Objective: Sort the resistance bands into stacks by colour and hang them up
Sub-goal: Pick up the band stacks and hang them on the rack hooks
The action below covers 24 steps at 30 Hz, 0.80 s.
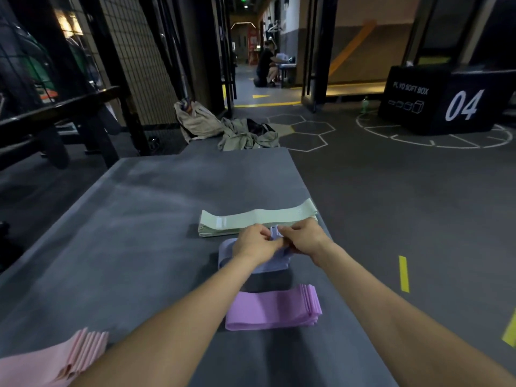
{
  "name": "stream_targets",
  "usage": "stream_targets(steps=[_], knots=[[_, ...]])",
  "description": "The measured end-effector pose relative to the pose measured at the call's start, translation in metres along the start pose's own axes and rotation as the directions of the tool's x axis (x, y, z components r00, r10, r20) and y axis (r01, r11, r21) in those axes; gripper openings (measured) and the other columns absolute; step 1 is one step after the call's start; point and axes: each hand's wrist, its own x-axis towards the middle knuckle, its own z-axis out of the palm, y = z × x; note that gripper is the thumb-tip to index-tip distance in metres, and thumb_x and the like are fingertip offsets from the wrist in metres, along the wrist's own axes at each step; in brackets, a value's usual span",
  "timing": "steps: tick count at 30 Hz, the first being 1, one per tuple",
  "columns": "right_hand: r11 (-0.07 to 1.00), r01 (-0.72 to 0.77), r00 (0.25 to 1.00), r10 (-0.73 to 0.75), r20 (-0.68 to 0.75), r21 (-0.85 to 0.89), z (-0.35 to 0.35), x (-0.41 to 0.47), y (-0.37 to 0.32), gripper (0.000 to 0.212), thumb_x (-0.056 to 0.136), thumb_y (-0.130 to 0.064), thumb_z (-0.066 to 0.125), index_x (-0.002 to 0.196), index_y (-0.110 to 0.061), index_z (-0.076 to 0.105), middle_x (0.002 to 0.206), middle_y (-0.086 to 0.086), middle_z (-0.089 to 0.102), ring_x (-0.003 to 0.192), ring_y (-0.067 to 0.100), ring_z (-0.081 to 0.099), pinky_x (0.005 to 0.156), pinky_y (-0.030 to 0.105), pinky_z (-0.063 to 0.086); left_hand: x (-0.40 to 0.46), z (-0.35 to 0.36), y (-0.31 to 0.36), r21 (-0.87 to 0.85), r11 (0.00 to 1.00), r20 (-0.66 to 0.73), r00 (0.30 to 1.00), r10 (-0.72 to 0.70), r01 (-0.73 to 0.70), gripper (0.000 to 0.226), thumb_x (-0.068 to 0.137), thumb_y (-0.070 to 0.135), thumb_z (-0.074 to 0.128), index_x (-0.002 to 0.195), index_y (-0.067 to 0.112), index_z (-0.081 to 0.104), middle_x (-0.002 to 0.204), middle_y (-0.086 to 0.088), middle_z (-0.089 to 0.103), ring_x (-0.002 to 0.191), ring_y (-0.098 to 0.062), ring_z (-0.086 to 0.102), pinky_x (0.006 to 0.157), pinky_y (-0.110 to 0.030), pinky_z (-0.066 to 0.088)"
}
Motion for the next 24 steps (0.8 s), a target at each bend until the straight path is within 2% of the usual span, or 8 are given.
stream_targets(steps=[1, 3, 5, 7, 9, 12, 19, 24], knots=[[1.0, -0.021, 1.0, 0.021, -0.004, 0.008, 0.0, 0.0, 0.001, 0.028, 0.087, -0.018, 0.064, 0.065, -0.002, 0.056, 0.066, 0.015, 0.056, 0.063, 0.028, 0.059, 0.077, 0.047, 0.057, -0.001, -0.001, -0.004, 0.009, 1.0, 0.047, 0.999, 0.015, -0.015, 0.013, 0.08, 0.026, 0.067, 0.084, 0.013, 0.067, 0.095, -0.008, 0.071, 0.095, -0.025, 0.064, 0.084, -0.033, 0.05], [0.999, -0.038, 0.998, 0.036, -0.043, -0.035, 0.001, 0.001, 0.004, 0.027, 0.08, -0.024, 0.072, 0.068, -0.003, 0.06, 0.066, 0.013, 0.058, 0.069, 0.03, 0.064, 0.077, 0.047, 0.057, -0.001, -0.004, -0.012, 0.026, 0.999, 0.12, 0.992, 0.04, -0.043, 0.023, 0.082, 0.012, 0.06, 0.103, 0.01, 0.069, 0.106, -0.007, 0.07, 0.103, -0.024, 0.063, 0.093, -0.035, 0.049], [0.987, -0.05, 0.994, 0.033, -0.107, -0.152, 0.002, -0.001, 0.005, 0.028, 0.073, -0.027, 0.078, 0.071, -0.004, 0.062, 0.07, 0.011, 0.059, 0.074, 0.027, 0.064, 0.076, 0.041, 0.058, -0.004, -0.01, -0.02, 0.059, 0.994, 0.158, 0.984, 0.085, -0.095, 0.035, 0.081, 0.004, 0.056, 0.113, 0.014, 0.066, 0.115, -0.004, 0.067, 0.111, -0.021, 0.06, 0.099, -0.034, 0.046], [0.969, -0.075, 0.988, 0.041, -0.149, -0.234, 0.003, -0.005, 0.005, 0.025, 0.072, -0.02, 0.076, 0.063, -0.008, 0.056, 0.068, 0.009, 0.057, 0.067, 0.023, 0.059, 0.066, 0.033, 0.055, -0.007, -0.016, -0.028, 0.141, 0.978, 0.165, 0.978, 0.13, -0.153, 0.042, 0.081, 0.001, 0.056, 0.119, 0.017, 0.063, 0.122, -0.001, 0.063, 0.116, -0.018, 0.057, 0.102, -0.03, 0.042], [0.95, -0.101, 0.985, 0.053, -0.167, -0.295, 0.003, -0.007, 0.007, 0.032, 0.074, -0.014, 0.07, 0.054, -0.011, 0.046, 0.057, 0.005, 0.049, 0.052, 0.017, 0.047, 0.049, 0.023, 0.04, -0.009, -0.022, -0.037, 0.232, 0.953, 0.158, 0.974, 0.16, -0.194, 0.044, 0.083, 0.001, 0.054, 0.122, 0.019, 0.061, 0.127, -0.001, 0.058, 0.119, -0.018, 0.054, 0.104, -0.029, 0.039], [0.93, -0.108, 0.982, 0.044, -0.185, -0.352, 0.004, -0.009, 0.01, 0.037, 0.076, -0.01, 0.065, 0.05, -0.01, 0.039, 0.05, 0.003, 0.04, 0.045, 0.014, 0.034, 0.042, 0.024, 0.027, -0.01, -0.024, -0.048, 0.315, 0.915, 0.162, 0.964, 0.211, -0.253, 0.042, 0.088, 0.004, 0.054, 0.124, 0.024, 0.059, 0.127, 0.0, 0.052, 0.121, -0.02, 0.049, 0.106, -0.032, 0.035], [0.91, -0.018, 0.983, -0.06, -0.174, -0.414, 0.005, -0.013, 0.009, 0.046, 0.079, -0.011, 0.066, 0.047, -0.012, 0.032, 0.048, 0.002, 0.034, 0.046, 0.014, 0.03, 0.044, 0.026, 0.026, -0.007, -0.018, -0.047, 0.352, 0.889, 0.11, 0.956, 0.271, -0.293, 0.037, 0.091, 0.015, 0.054, 0.126, 0.026, 0.058, 0.129, 0.005, 0.052, 0.122, -0.018, 0.047, 0.102, -0.026, 0.033], [0.914, -0.037, 0.981, -0.045, -0.19, -0.404, 0.004, -0.009, 0.014, 0.045, 0.08, -0.013, 0.066, 0.047, -0.012, 0.035, 0.048, 0.002, 0.037, 0.051, 0.018, 0.034, 0.044, 0.025, 0.027, -0.007, -0.007, -0.04, 0.309, 0.895, 0.136, 0.946, 0.295, -0.323, 0.037, 0.091, 0.017, 0.055, 0.127, 0.026, 0.057, 0.132, 0.002, 0.051, 0.122, -0.023, 0.046, 0.104, -0.036, 0.035]])
